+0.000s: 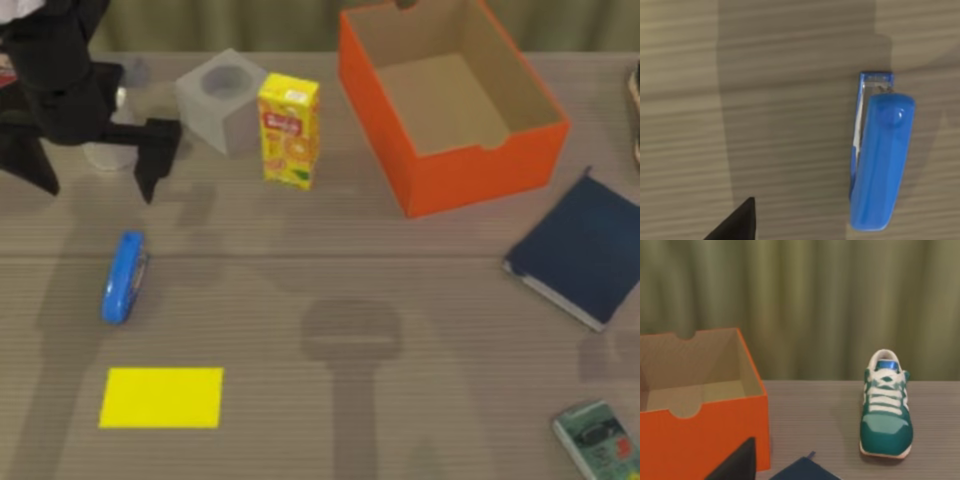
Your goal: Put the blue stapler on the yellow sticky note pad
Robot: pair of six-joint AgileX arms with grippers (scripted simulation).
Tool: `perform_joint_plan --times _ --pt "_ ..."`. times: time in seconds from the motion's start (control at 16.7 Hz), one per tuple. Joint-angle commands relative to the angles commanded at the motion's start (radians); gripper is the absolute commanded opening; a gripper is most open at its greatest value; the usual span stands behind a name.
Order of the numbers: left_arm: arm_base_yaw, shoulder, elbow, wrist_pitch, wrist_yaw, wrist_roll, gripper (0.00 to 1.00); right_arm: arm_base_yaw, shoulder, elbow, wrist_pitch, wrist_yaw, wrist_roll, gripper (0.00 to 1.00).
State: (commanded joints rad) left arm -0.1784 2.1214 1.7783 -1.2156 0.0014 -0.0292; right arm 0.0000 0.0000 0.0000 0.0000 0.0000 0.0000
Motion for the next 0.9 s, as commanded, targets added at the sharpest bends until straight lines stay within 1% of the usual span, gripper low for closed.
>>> perform_joint_plan --times 0.24,0.36,0.66,0.78,0.9 --pt "0.004 0.003 -0.017 0.018 0.000 0.002 1.00 0.000 0.000 0.000 0.000 0.000 0.000 1.00" --pt "0.003 0.022 -0.058 0.075 0.000 0.003 1.00 0.000 0.000 0.000 0.000 0.000 0.000 1.00" --pt "0.002 0.094 -0.196 0.299 0.001 0.004 1.00 0.000 0.000 0.000 0.000 0.000 0.000 1.00" --pt "0.002 0.112 -0.225 0.338 0.001 0.004 1.00 0.000 0.000 0.000 0.000 0.000 0.000 1.00" --pt "0.002 0.114 -0.228 0.342 0.001 0.004 1.00 0.000 0.000 0.000 0.000 0.000 0.000 1.00"
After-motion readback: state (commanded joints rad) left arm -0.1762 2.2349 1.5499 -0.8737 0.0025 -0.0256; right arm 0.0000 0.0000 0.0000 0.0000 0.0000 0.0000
